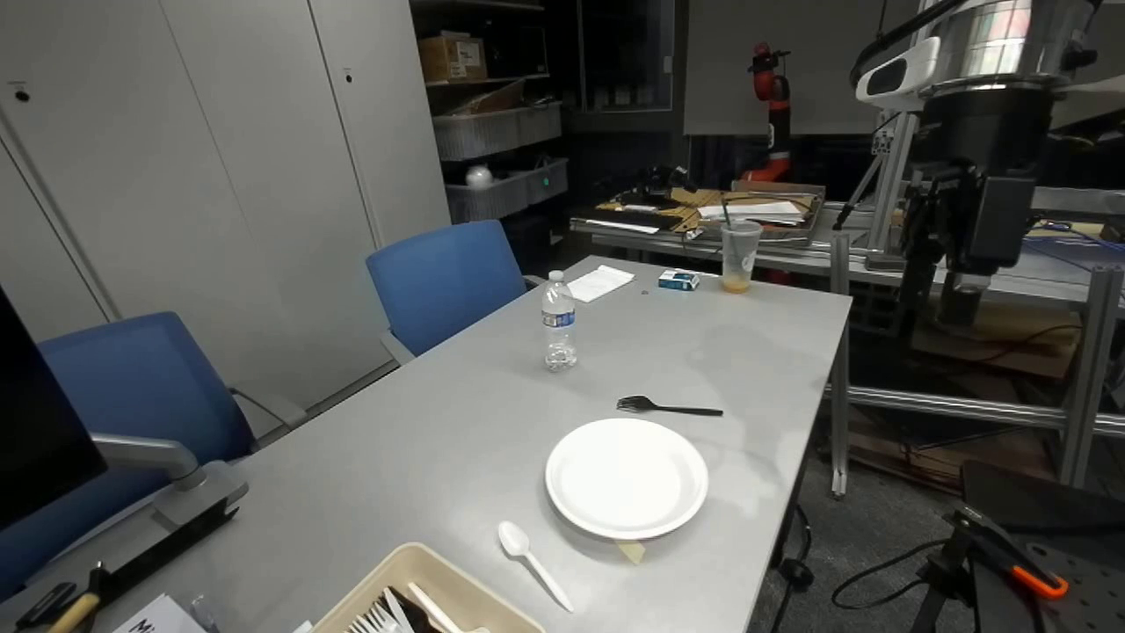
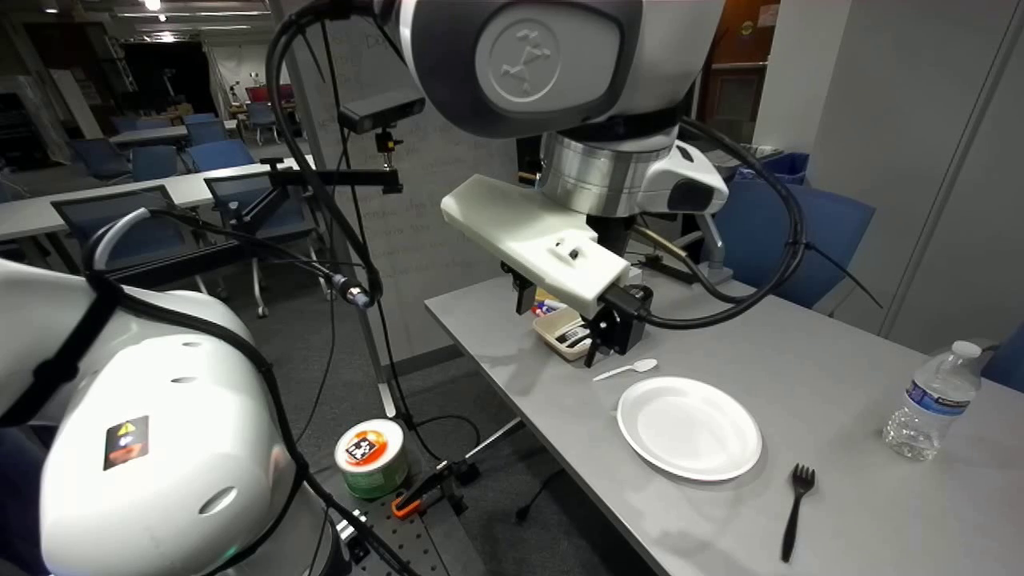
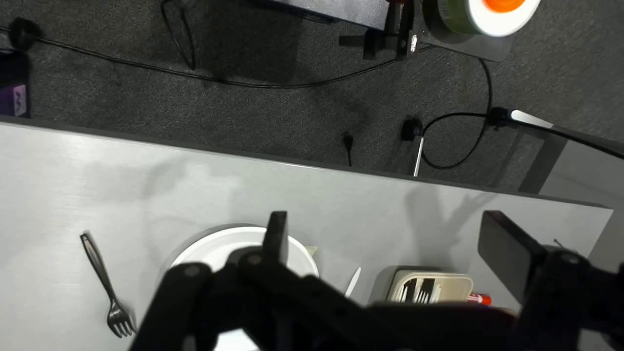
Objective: Put the fork and the spoon on the plate
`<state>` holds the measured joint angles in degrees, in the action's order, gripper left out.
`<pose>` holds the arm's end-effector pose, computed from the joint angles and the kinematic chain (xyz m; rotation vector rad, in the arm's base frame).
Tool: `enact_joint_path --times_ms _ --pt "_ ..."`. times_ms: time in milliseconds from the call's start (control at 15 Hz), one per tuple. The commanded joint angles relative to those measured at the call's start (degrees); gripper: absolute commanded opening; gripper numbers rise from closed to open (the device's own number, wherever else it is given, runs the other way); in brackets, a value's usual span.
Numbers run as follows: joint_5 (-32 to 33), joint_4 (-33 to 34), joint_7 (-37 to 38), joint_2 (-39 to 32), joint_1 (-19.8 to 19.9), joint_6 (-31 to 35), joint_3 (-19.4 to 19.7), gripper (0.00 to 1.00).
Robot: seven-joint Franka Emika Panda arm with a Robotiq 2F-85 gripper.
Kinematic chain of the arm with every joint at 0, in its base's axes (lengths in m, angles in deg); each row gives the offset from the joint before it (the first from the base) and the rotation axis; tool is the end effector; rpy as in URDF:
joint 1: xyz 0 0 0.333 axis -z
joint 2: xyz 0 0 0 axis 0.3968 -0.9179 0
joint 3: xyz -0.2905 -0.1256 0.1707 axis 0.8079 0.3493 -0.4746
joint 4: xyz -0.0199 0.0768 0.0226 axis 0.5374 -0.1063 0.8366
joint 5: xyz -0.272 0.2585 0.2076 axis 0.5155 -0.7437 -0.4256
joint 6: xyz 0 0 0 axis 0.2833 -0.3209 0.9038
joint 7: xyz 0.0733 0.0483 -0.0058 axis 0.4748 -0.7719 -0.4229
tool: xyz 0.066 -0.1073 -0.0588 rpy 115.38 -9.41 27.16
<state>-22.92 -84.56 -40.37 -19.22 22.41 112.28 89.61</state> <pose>0.3165 -0.0835 0.4295 -2.8583 -0.3152 -0.0483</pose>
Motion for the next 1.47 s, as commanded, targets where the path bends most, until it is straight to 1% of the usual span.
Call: enact_joint_path --times_ms 0,133,333,600,867,1000,1133,1400 --pt "-0.7 0.1 -0.6 -0.2 1.0 -0.1 -0.9 1.00" --pt "-0.7 0.1 -0.6 -0.2 1.0 -0.1 -0.9 1.00" --pt "0.1 0.5 1.3 -1.2 1.7 0.8 -2.0 1.00" --pt "1.6 2.0 5.7 -3.7 2.8 2.5 -4.3 1.00" --pt "6.2 4.7 12.7 -8.8 4.5 6.4 -8.5 1.00" --pt "8.3 7.2 14.8 -12.5 4.7 7.3 -9.7 1.00" --pt "9.8 9.7 15.6 -15.9 4.8 7.9 -10.0 1.00" --pt "11.5 14.5 14.6 -21.9 5.2 9.7 -9.4 1.00"
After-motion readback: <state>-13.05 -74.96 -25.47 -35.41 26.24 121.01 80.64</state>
